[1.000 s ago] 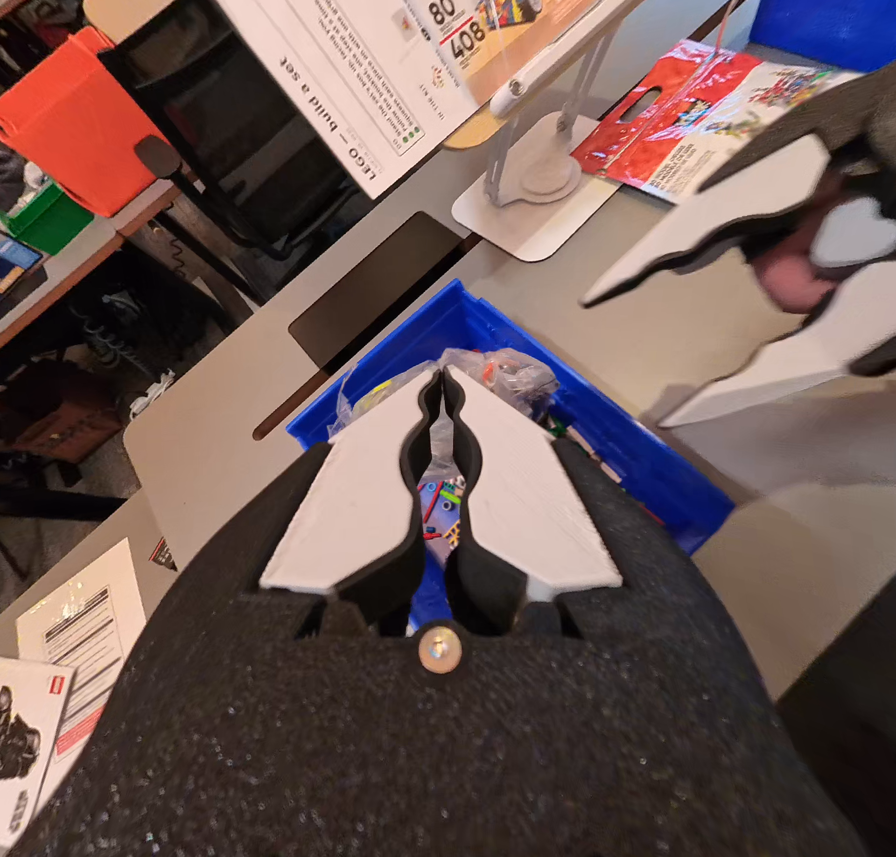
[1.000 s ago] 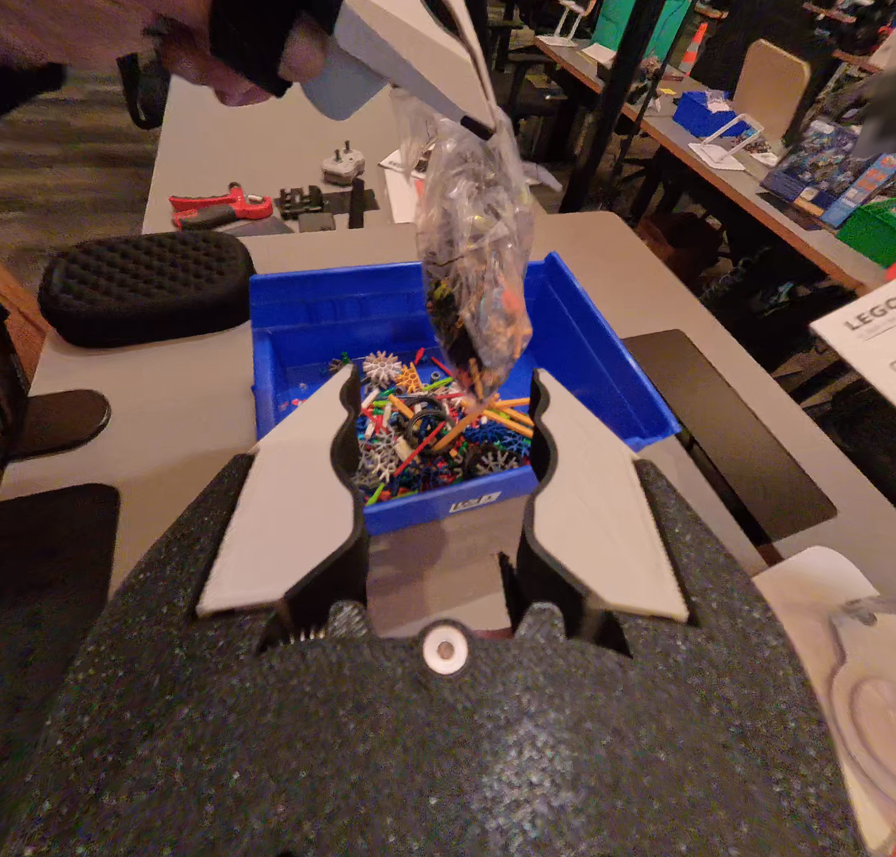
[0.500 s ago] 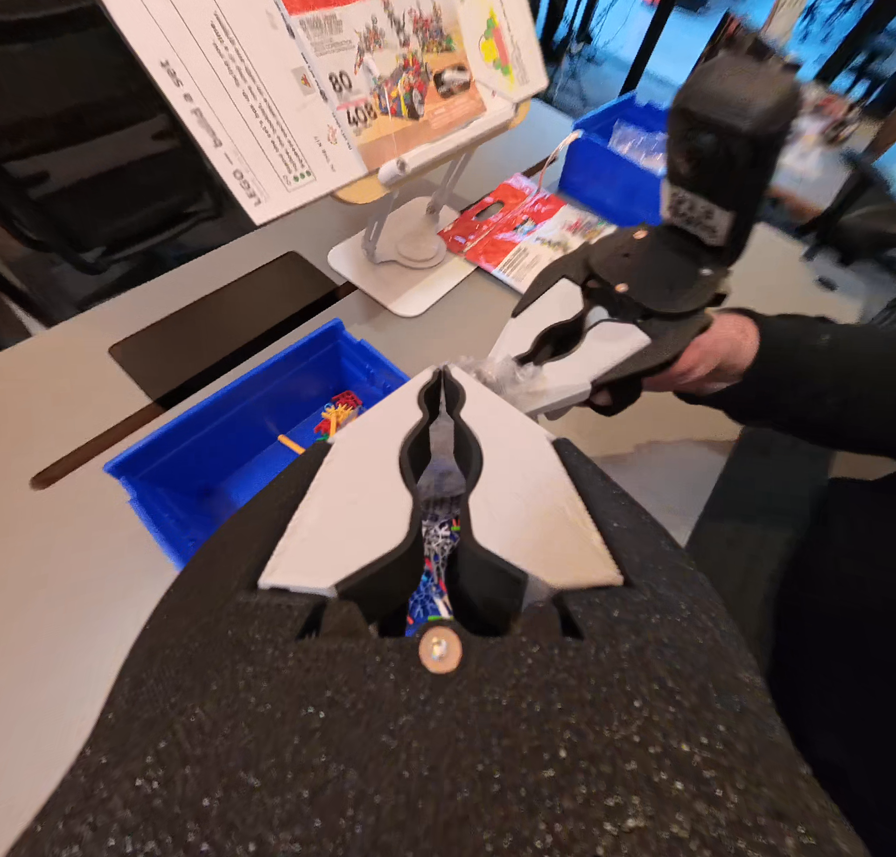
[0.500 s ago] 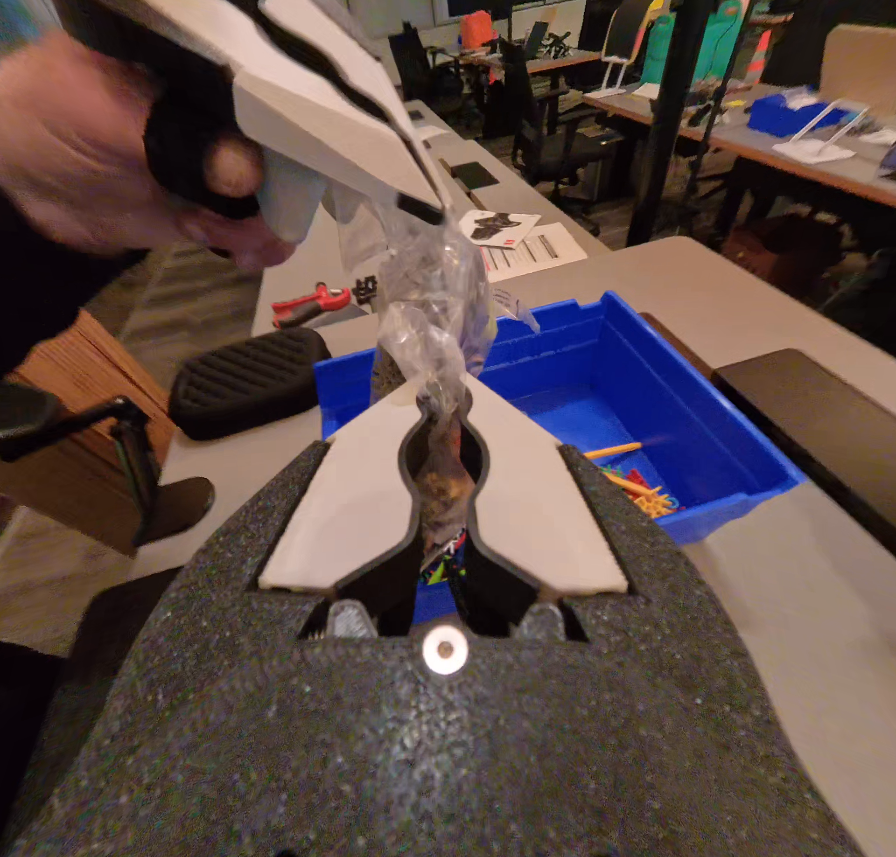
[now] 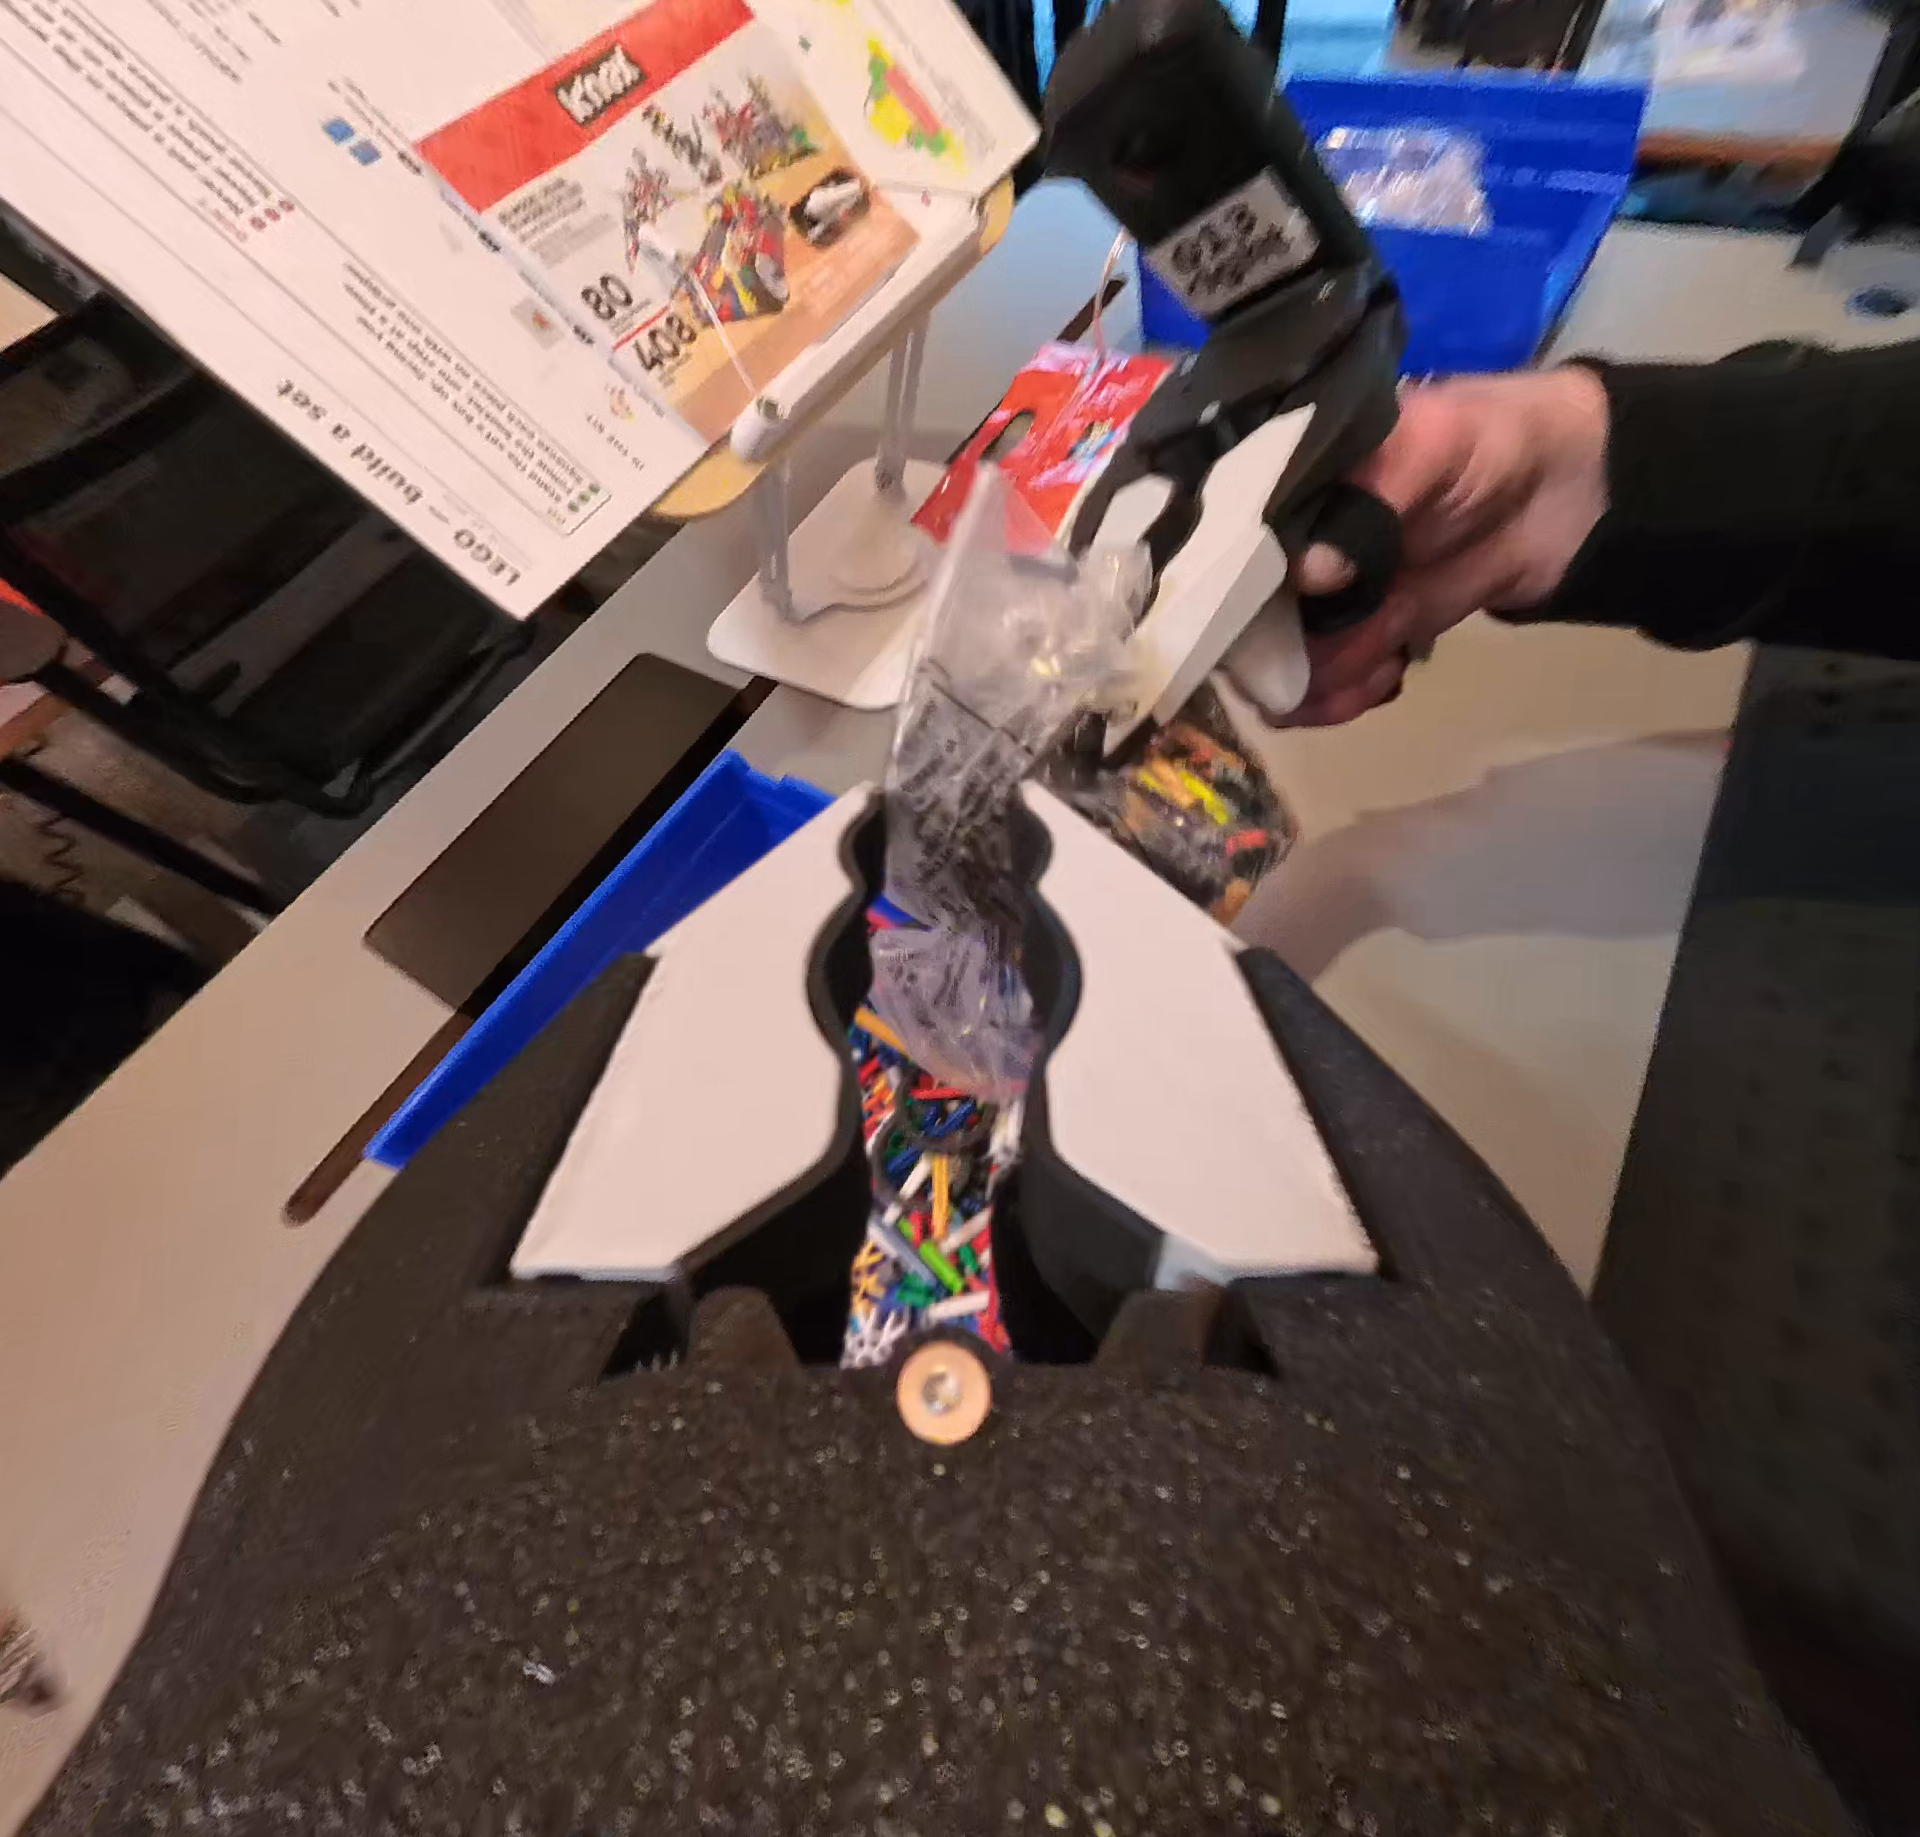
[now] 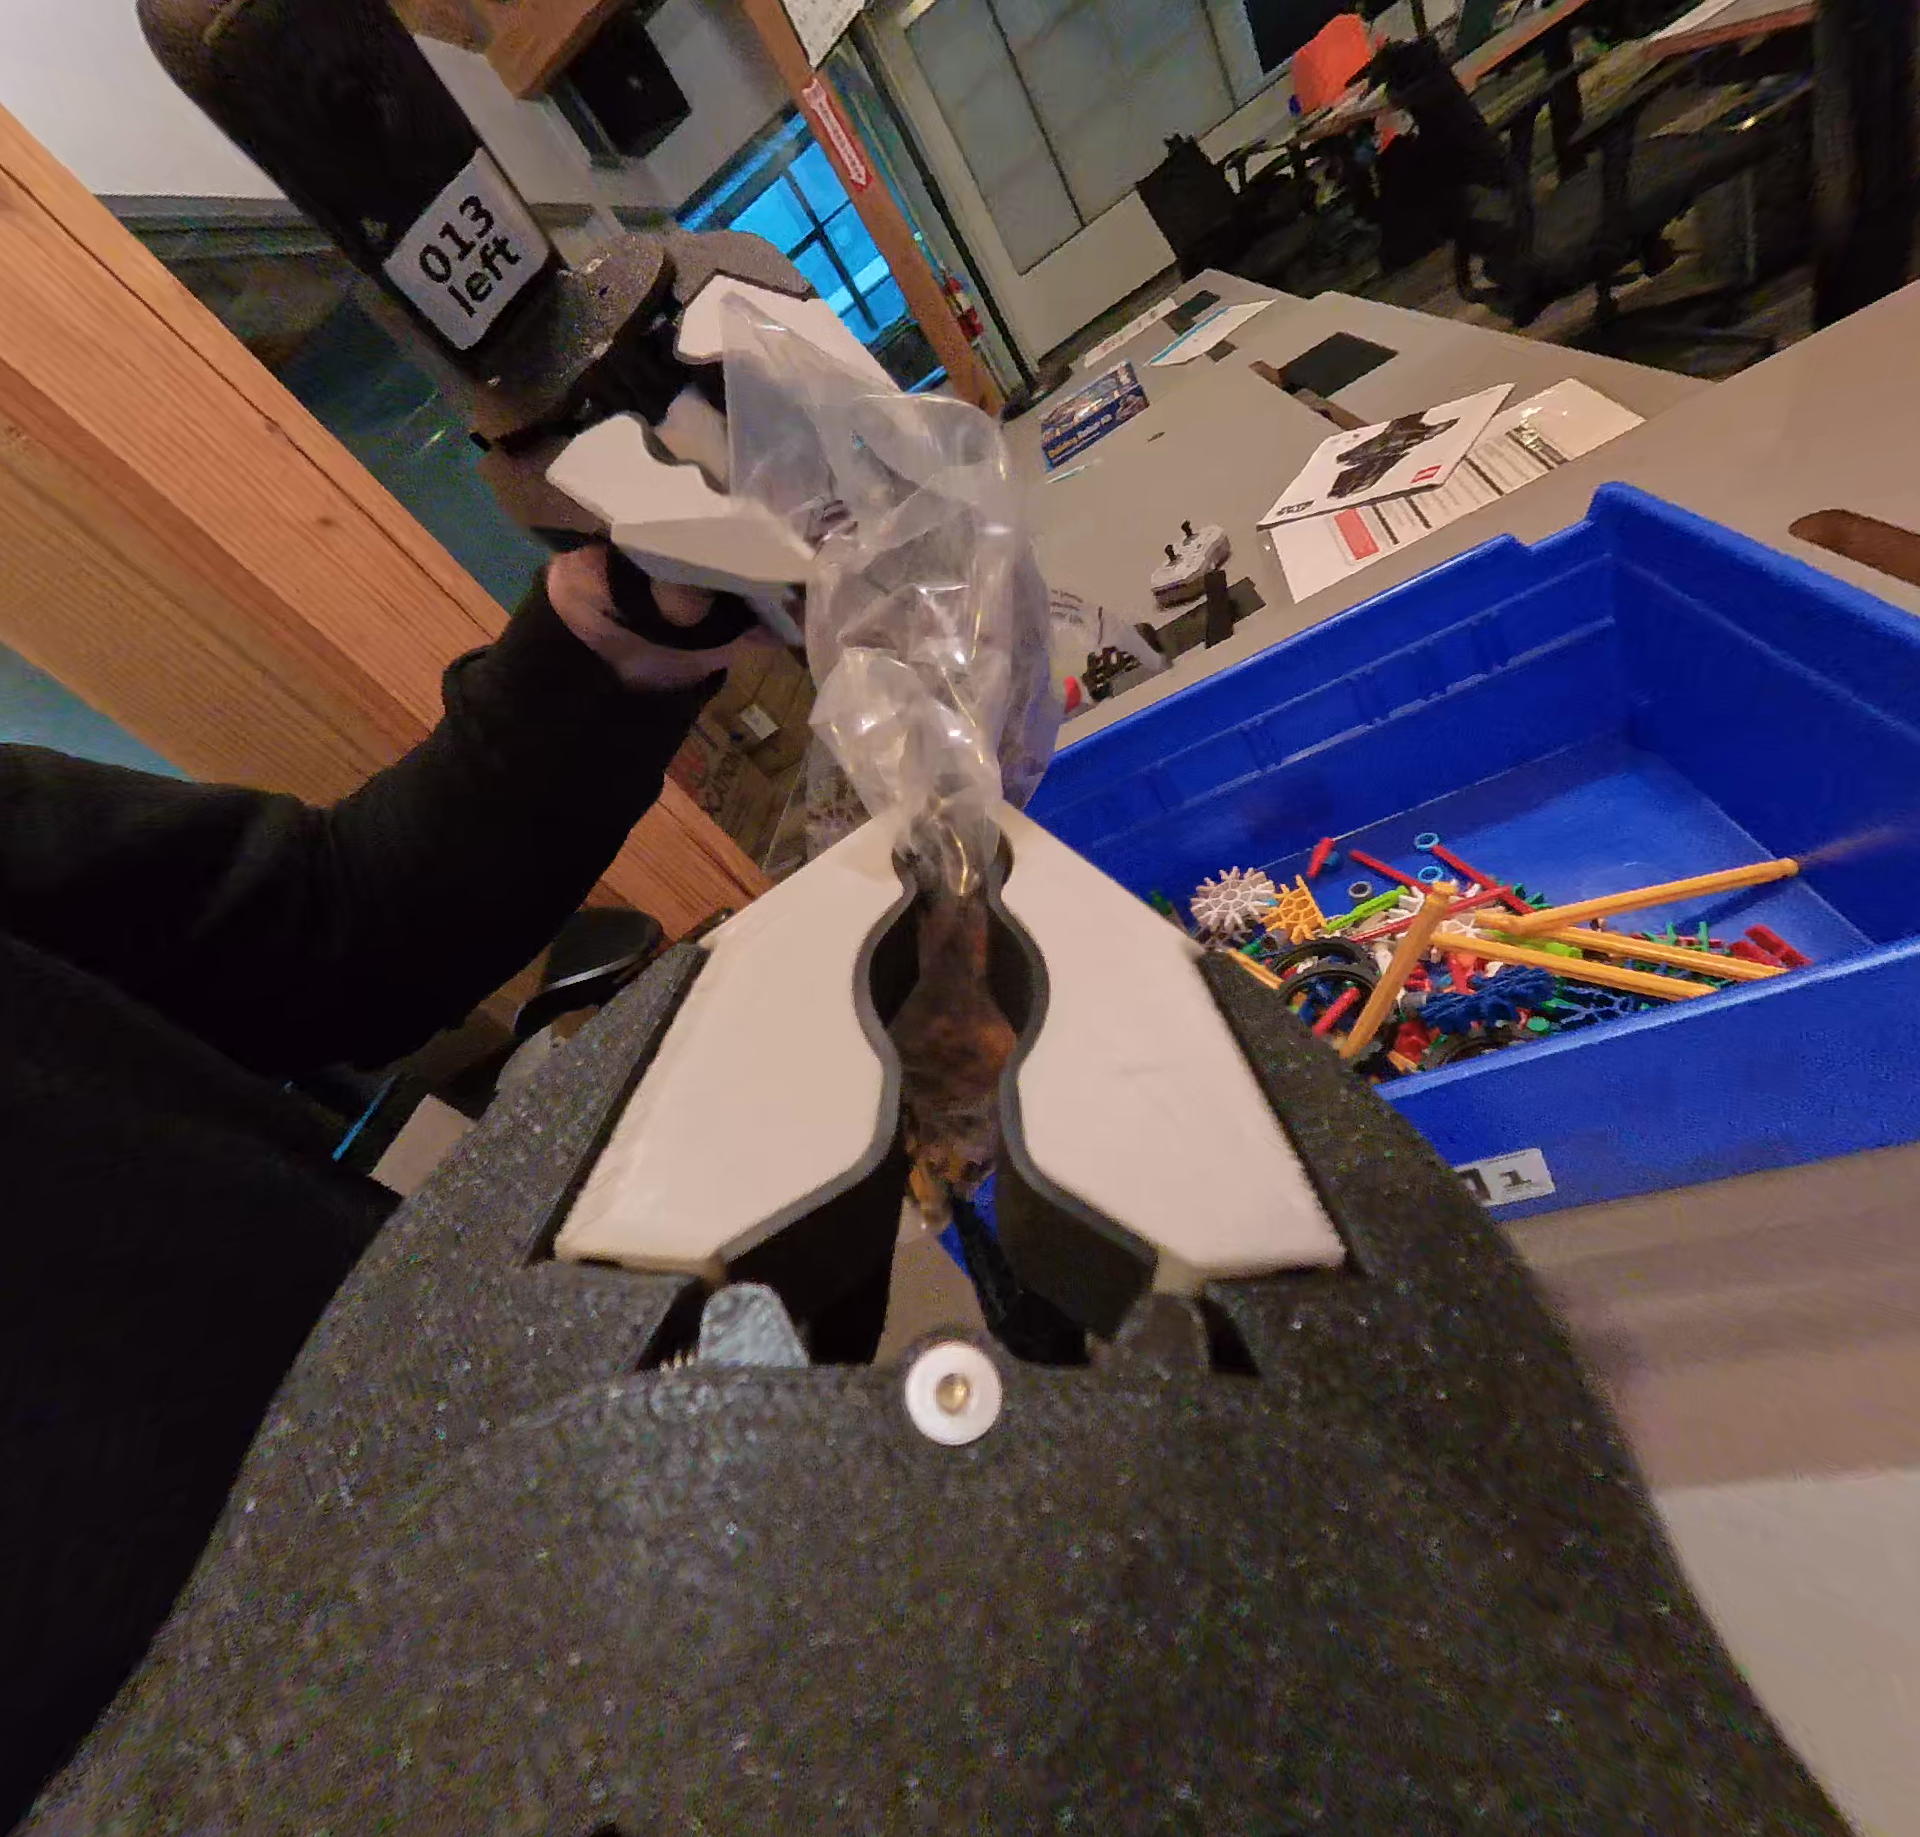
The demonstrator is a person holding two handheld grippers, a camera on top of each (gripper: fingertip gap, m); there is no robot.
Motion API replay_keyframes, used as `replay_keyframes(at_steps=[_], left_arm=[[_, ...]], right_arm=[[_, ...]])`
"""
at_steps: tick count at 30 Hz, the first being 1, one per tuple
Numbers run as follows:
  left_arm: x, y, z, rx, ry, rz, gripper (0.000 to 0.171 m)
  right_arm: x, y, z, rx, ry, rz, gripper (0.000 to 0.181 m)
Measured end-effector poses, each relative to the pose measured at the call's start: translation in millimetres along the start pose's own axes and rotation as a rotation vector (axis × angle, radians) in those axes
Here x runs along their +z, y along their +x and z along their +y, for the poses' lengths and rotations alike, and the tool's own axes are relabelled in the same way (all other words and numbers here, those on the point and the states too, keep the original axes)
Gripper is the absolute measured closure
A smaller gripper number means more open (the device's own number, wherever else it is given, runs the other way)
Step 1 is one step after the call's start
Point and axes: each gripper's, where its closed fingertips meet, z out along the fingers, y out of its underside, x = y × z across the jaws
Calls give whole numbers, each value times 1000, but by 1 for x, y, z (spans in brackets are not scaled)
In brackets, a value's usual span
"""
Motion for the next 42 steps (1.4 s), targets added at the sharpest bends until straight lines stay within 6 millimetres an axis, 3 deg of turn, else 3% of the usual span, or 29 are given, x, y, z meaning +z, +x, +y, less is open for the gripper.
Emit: replay_keyframes(at_steps=[2,7,10,15,18,22,26,30,31,33,34,39,42], left_arm=[[-3,-2,-7,-51,68,23,171],[-3,-13,-11,-277,191,54,171],[-11,-27,-14,-398,272,46,171],[-11,-33,-14,-479,311,54,171],[-14,-33,-18,-506,324,72,171],[-8,-27,-19,-491,287,85,171],[-9,-32,-26,-498,310,72,171],[-14,-37,-35,-498,328,52,171],[-14,-36,-38,-494,332,53,171],[-13,-36,-42,-495,334,53,171],[-13,-38,-43,-498,338,40,171],[-17,-57,-34,-548,339,-23,171],[-8,-53,-28,-598,360,-1,171]], right_arm=[[1,-3,4,6,-23,-29,181],[-6,-5,0,-44,18,-7,180],[-15,-3,-7,-52,136,31,181],[-19,-1,1,-4,176,34,180],[-30,5,-7,-48,208,100,156],[-30,6,-22,-251,165,215,149],[-16,28,-1,-436,-45,358,149],[-7,22,8,-463,-72,375,144],[-6,20,6,-474,-58,388,145],[-8,19,1,-501,-26,423,175],[-12,19,-3,-518,-6,442,180],[-39,3,-24,-371,172,302,181],[-50,10,-24,-236,222,259,181]])
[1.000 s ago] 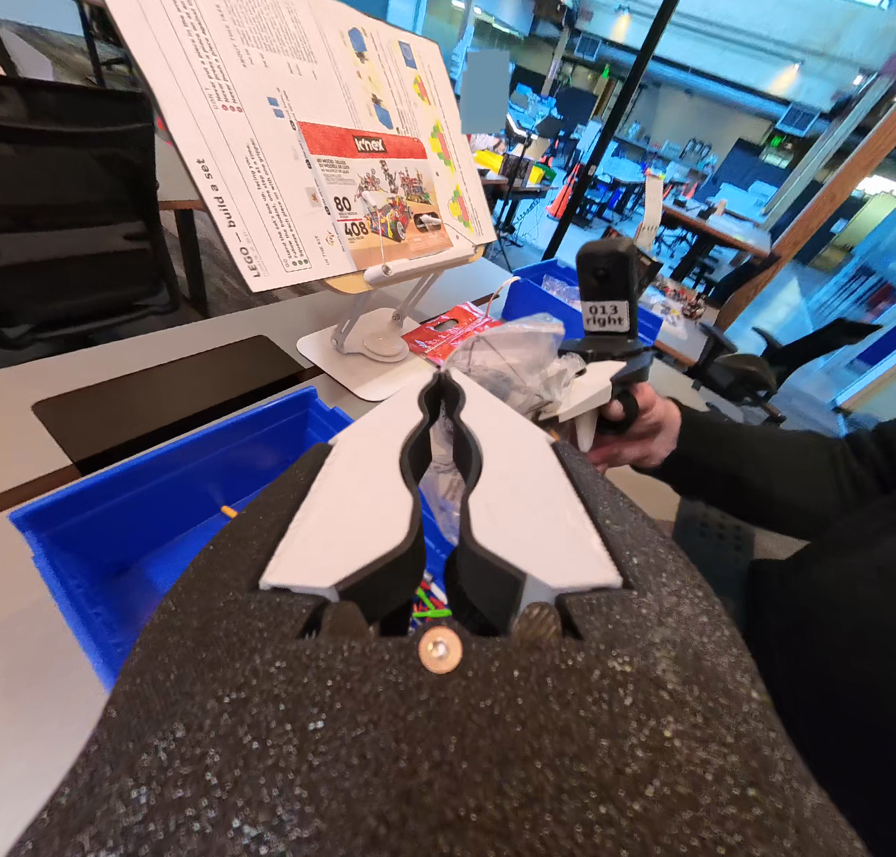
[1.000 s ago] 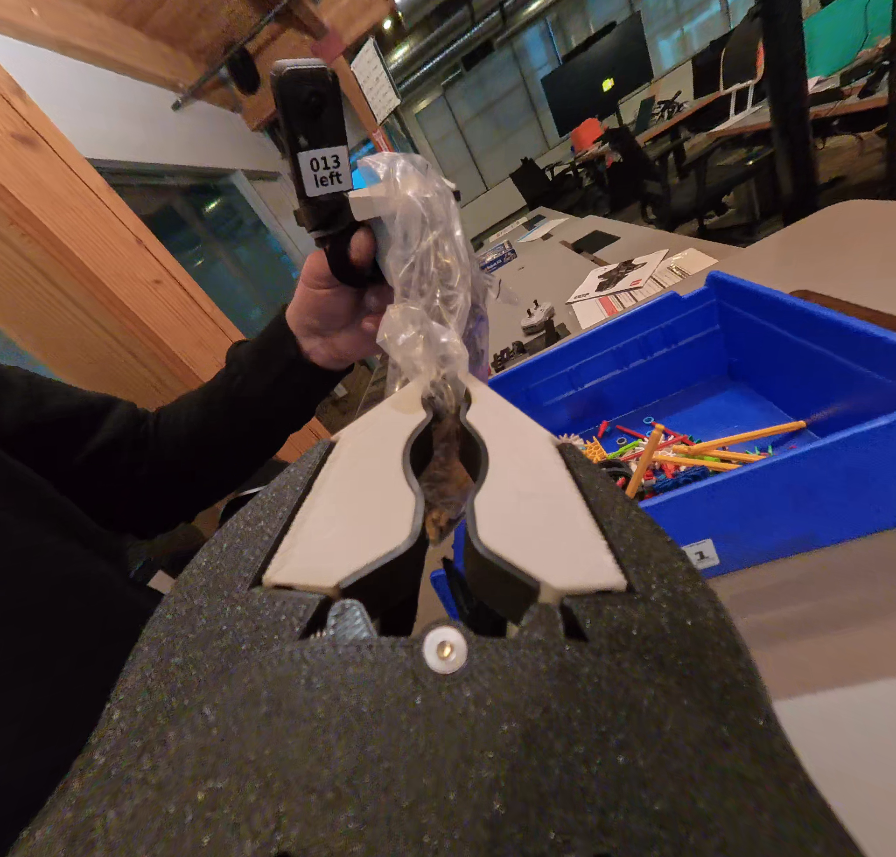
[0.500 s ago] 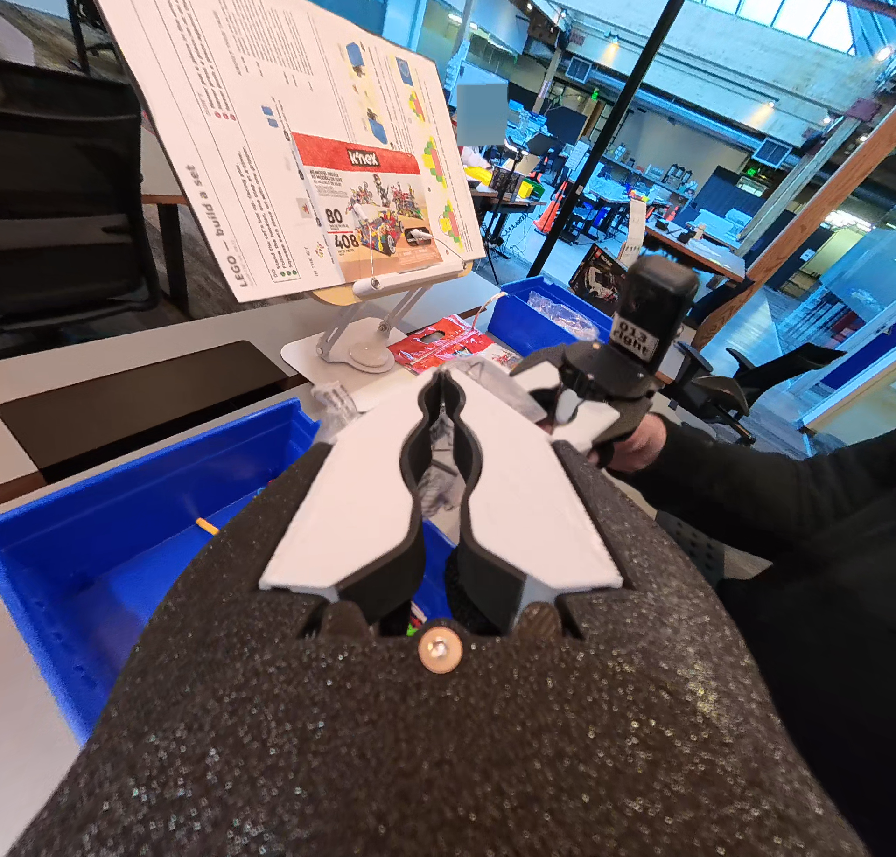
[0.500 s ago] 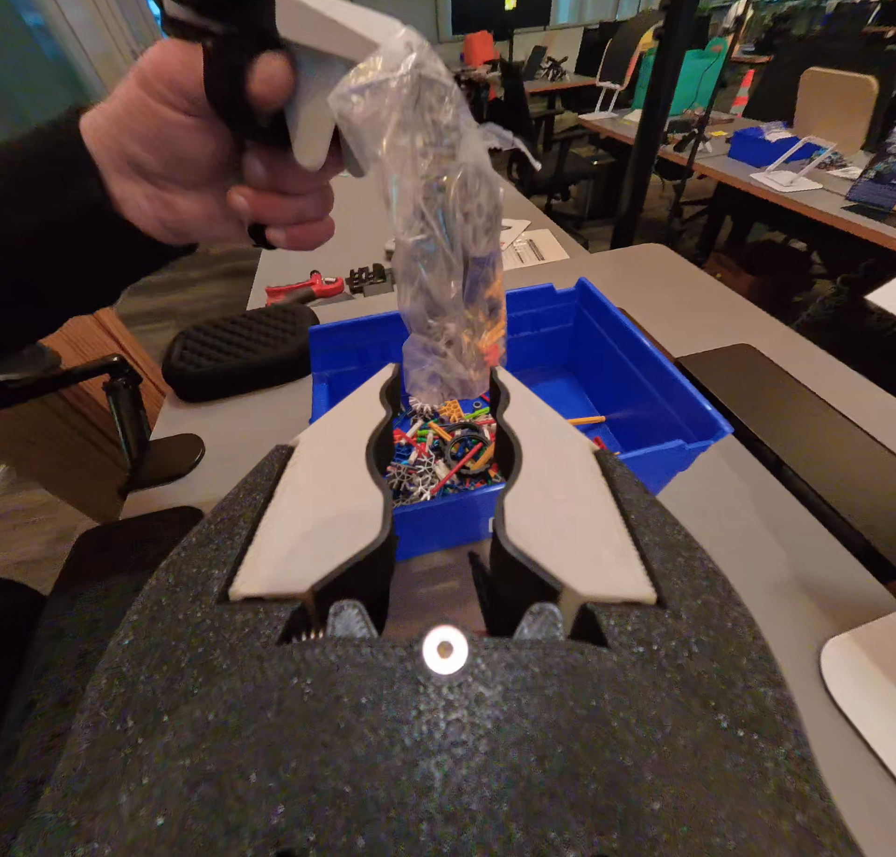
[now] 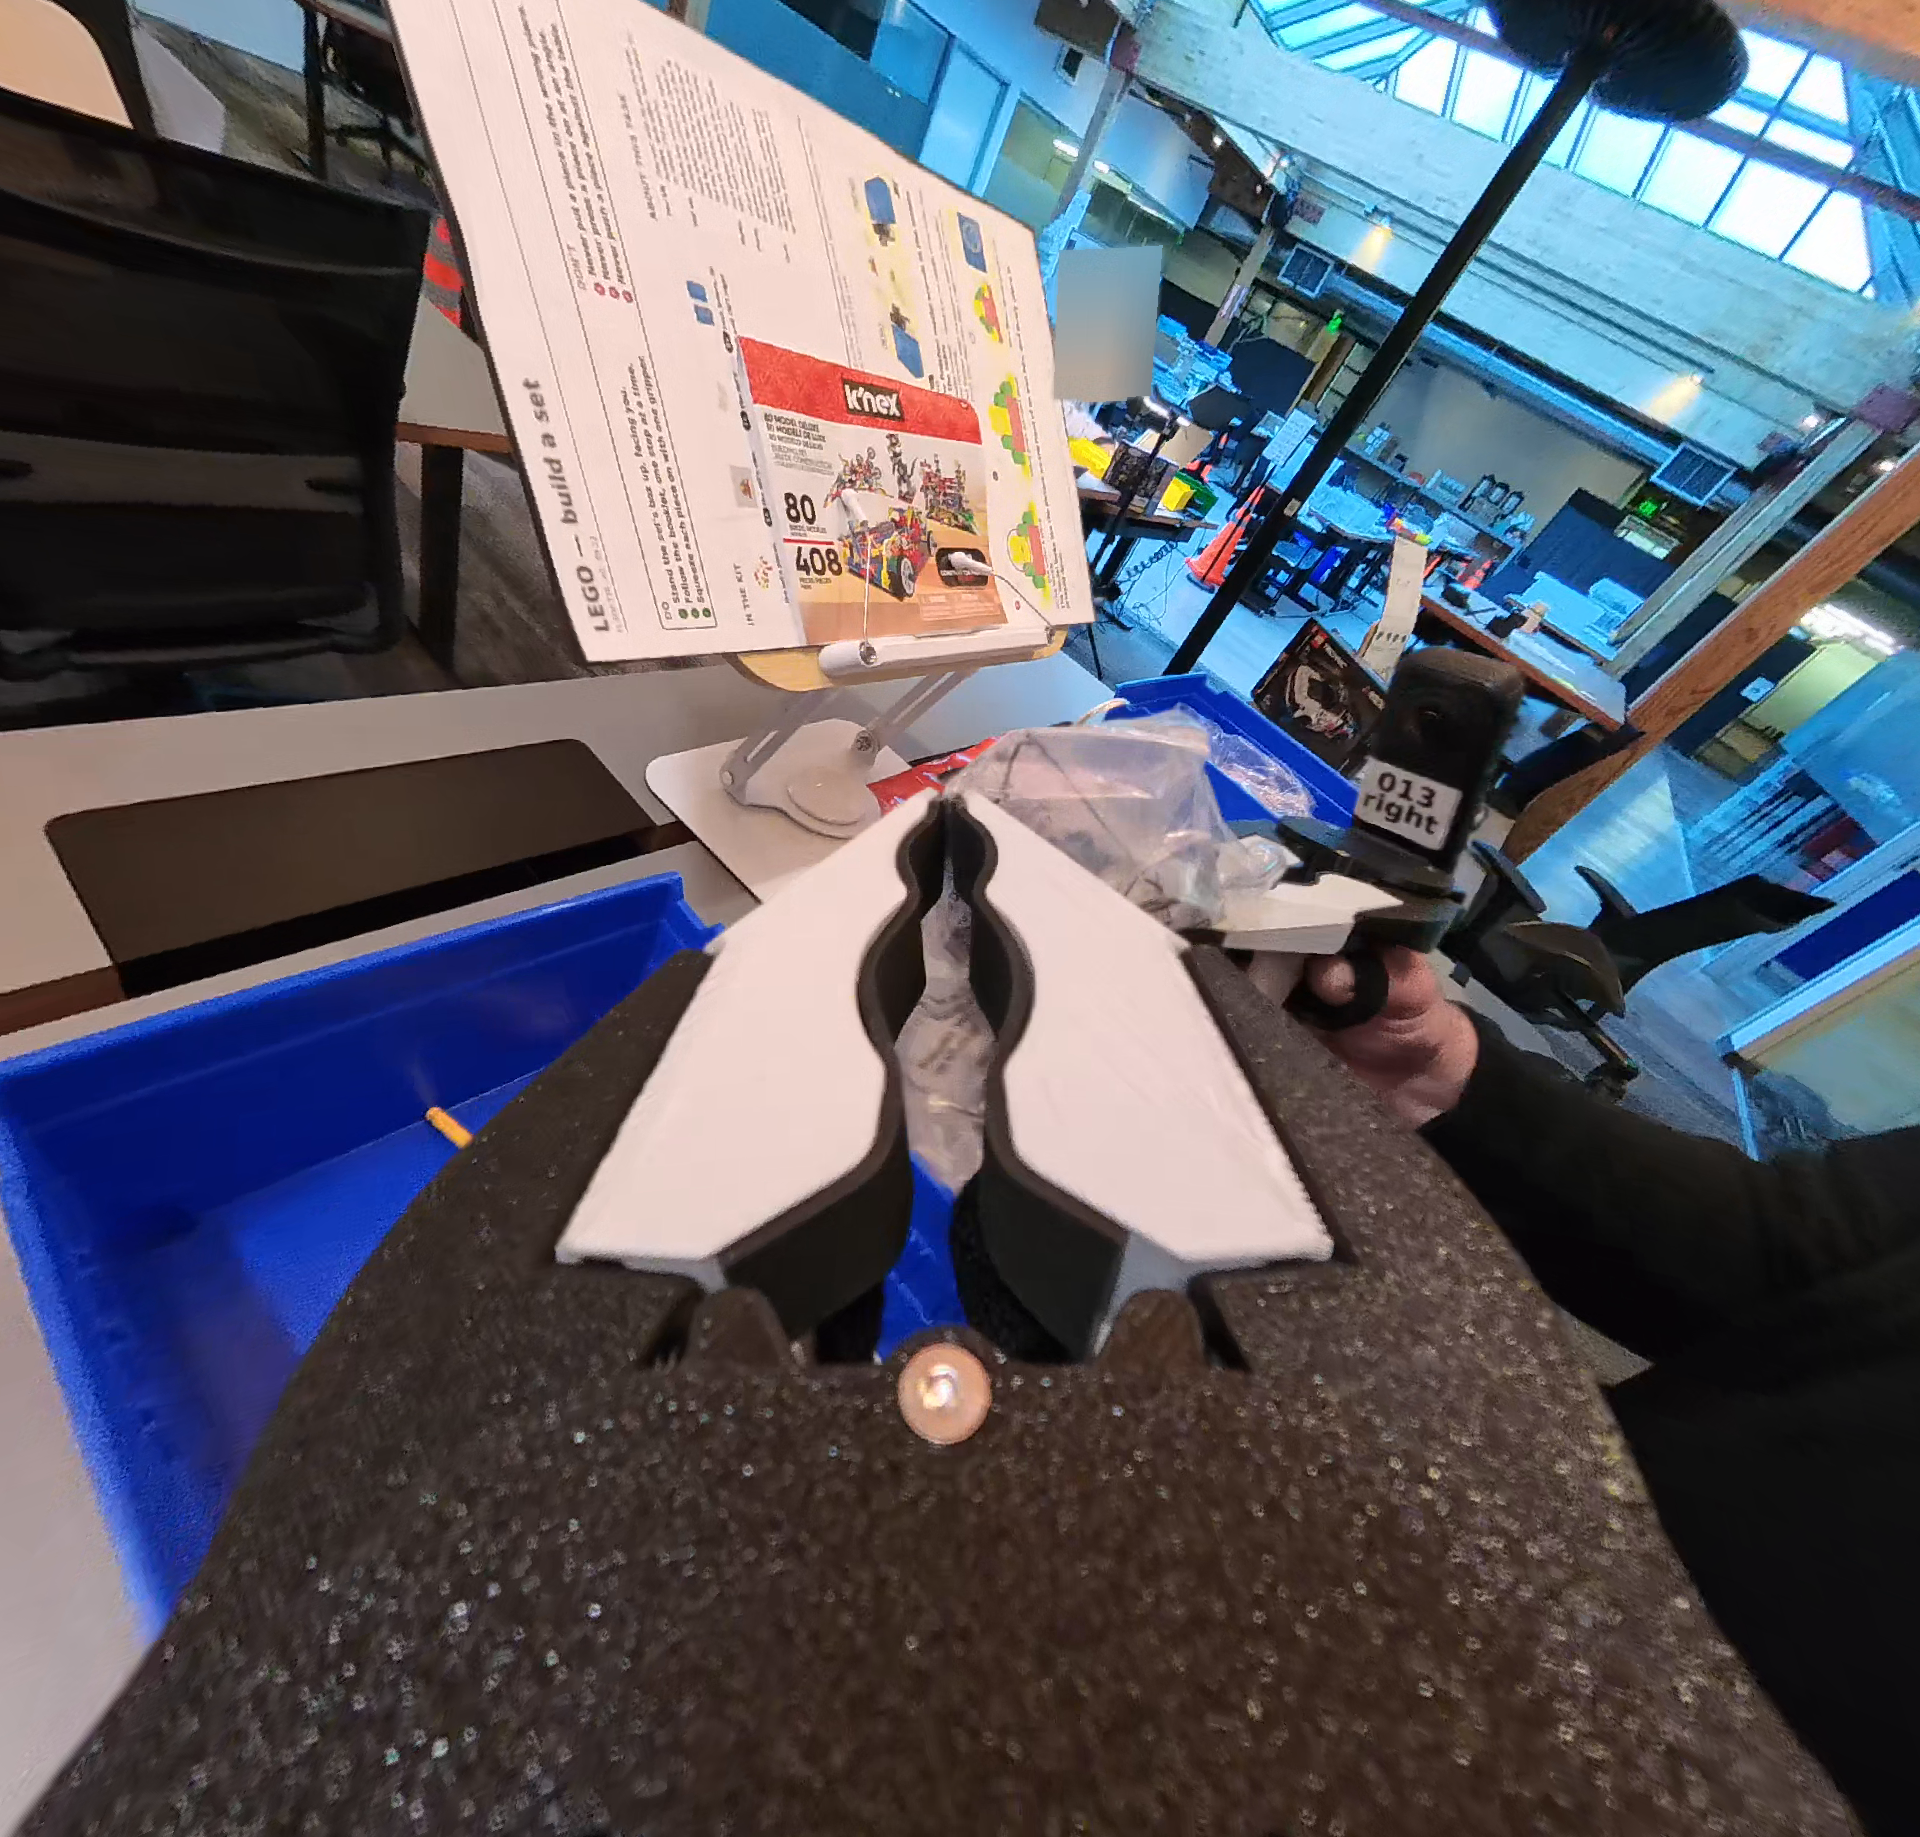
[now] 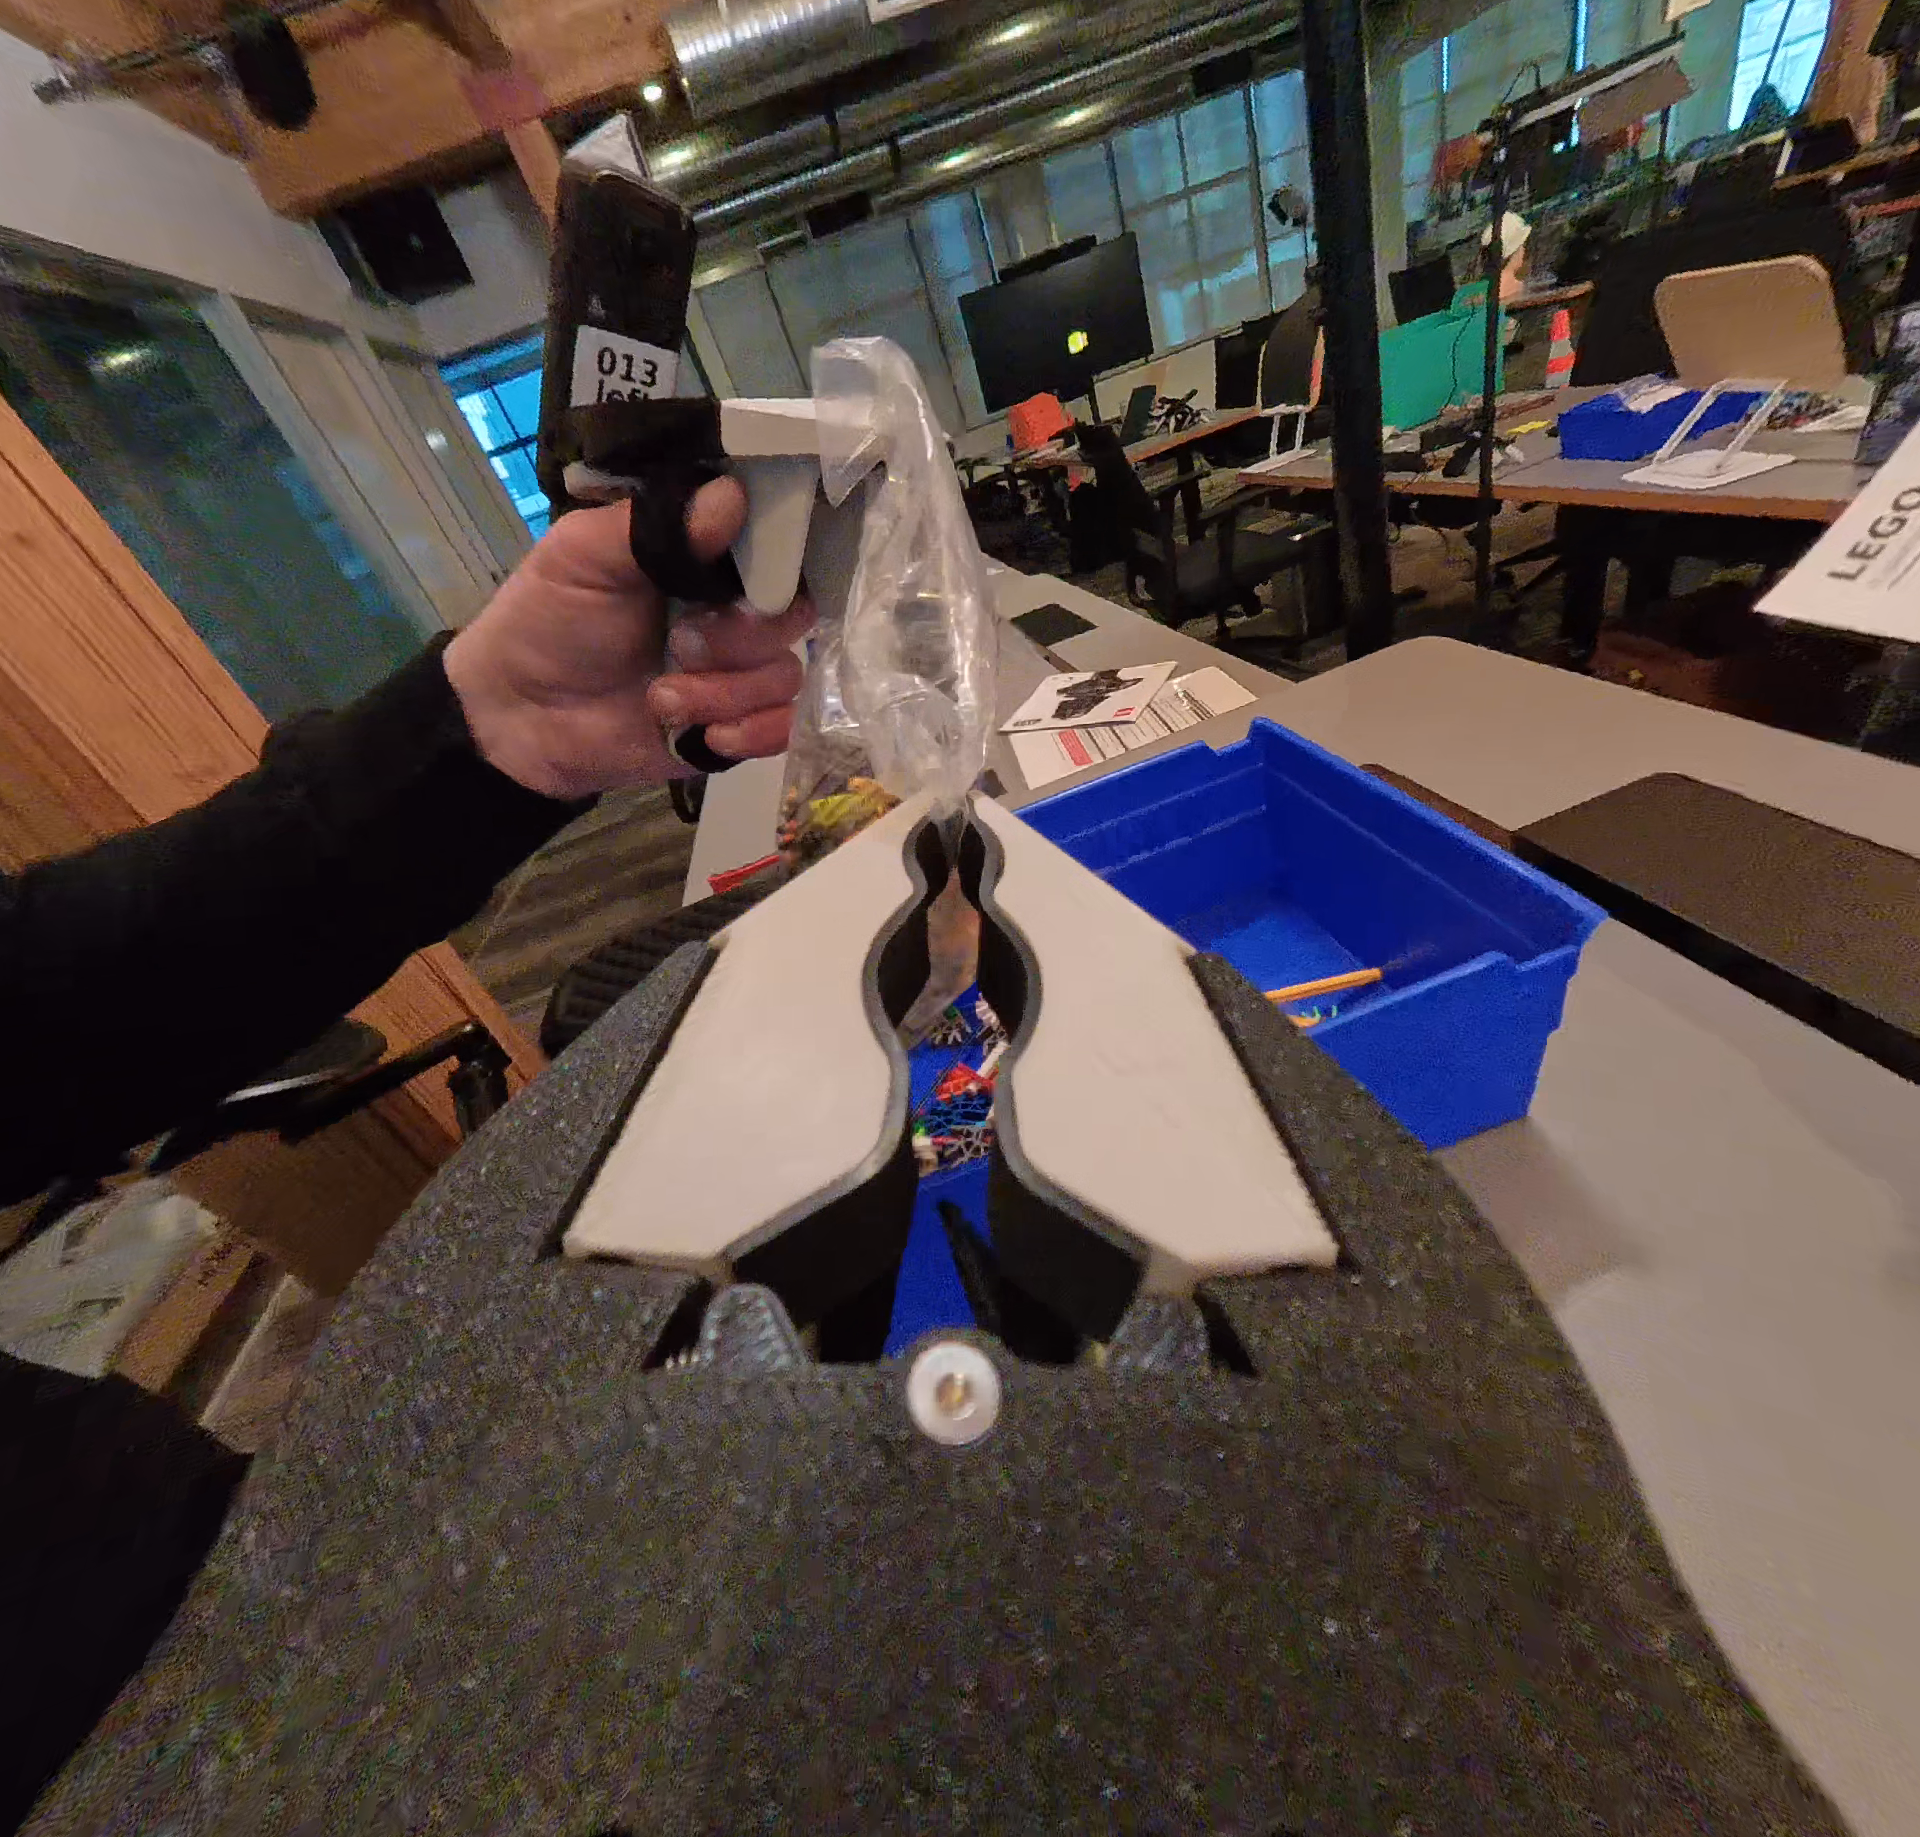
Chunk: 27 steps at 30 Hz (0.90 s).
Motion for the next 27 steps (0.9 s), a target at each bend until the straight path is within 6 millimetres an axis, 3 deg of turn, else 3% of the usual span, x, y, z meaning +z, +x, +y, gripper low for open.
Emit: replay_keyframes(at_steps=[3,4,5,7,11,14,15,17,20,23,25,27], left_arm=[[4,1,3,15,-24,-5,171],[3,1,1,28,-28,-14,171],[2,2,0,42,-39,-16,171],[3,5,1,76,-78,-29,171],[12,13,10,117,-153,-55,171],[20,19,14,127,-188,-67,171],[22,22,16,130,-196,-63,171],[24,27,20,131,-213,-57,171],[16,36,13,160,-160,8,171],[0,34,3,204,-94,10,142],[-11,21,7,198,-111,-49,119],[-14,19,15,180,-122,-40,116]], right_arm=[[-1,6,17,42,-92,7,180],[-4,12,19,3,-118,42,171],[-8,18,17,-53,-129,90,155],[-10,14,3,-141,-135,113,147],[24,-1,-15,-354,-191,132,127],[60,-6,-15,-455,-242,128,120],[69,-6,-15,-484,-249,138,126],[76,3,-19,-523,-251,200,176],[69,0,-31,-384,-204,117,181],[60,0,-42,-247,-153,45,181],[54,3,-50,-142,-106,10,181],[50,4,-54,-112,-87,2,181]])
